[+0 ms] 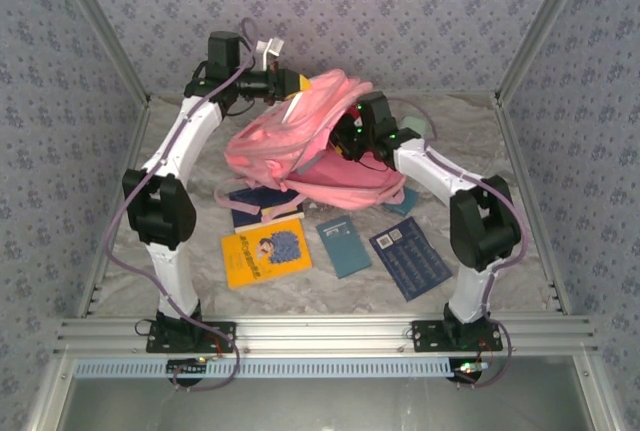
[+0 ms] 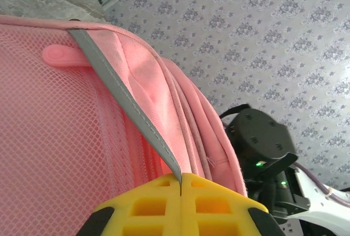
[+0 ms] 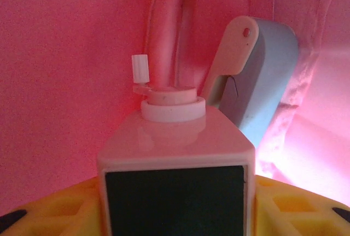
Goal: Pack the student bag
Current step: Place the loose stationery in the student bag.
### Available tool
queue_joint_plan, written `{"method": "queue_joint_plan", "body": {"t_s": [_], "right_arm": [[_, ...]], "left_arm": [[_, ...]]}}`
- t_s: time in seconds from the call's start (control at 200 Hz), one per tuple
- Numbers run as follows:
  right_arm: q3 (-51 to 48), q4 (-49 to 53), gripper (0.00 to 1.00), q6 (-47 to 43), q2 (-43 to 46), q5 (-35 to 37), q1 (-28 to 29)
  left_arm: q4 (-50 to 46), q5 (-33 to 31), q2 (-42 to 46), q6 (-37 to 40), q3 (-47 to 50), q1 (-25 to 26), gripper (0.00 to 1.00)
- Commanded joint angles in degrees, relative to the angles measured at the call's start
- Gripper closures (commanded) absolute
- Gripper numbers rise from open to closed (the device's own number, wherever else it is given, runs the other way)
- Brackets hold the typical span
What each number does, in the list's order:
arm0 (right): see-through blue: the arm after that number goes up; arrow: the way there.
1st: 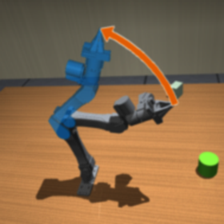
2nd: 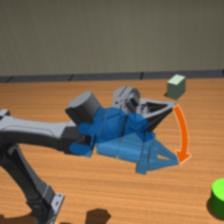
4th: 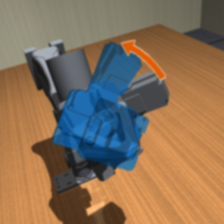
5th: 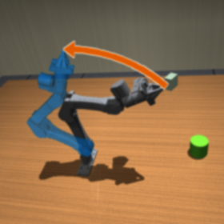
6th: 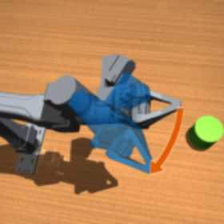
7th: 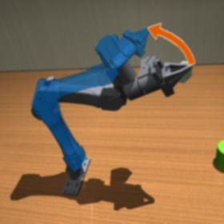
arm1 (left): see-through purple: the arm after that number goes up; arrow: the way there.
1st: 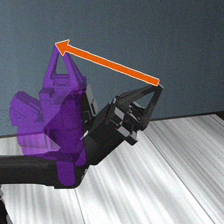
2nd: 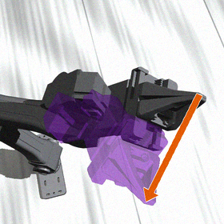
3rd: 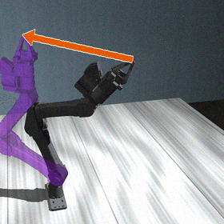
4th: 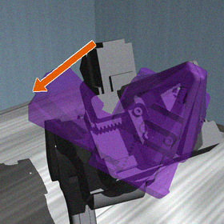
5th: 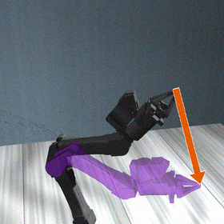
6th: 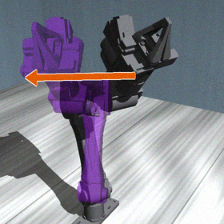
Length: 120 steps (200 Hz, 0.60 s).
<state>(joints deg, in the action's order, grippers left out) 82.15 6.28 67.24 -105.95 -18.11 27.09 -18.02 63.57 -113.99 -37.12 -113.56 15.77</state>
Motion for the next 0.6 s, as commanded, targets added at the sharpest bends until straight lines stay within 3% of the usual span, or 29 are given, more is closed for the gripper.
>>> {"method": "queue_joint_plan", "body": {"t_s": [0.0,0.085,0.22,0.355,0.595], "right_arm": [[0.8,-8.1,0.42,5.5,-1.5,8.2,1.6],[3.3,-9.8,0.16,5.1,-4.0,9.3,3.1],[3.8,-13.1,0.00,3.5,-5.9,6.2,3.2],[-0.1,-16.7,0.00,1.0,-2.9,3.2,1.9],[-5.8,-10.1,0.02,-11.8,8.6,-0.2,-0.3]], "left_arm": [[9.1,6.5,5.8,-0.1,-2.9,1.0,1.00],[9.1,6.5,5.6,0.1,-3.0,1.1,1.00],[8.9,5.7,5.5,0.3,-2.7,0.3,1.00],[10.8,5.0,6.0,-1.2,-0.8,-1.0,1.00],[13.6,3.5,6.9,-3.0,1.5,-3.2,1.00]]}}
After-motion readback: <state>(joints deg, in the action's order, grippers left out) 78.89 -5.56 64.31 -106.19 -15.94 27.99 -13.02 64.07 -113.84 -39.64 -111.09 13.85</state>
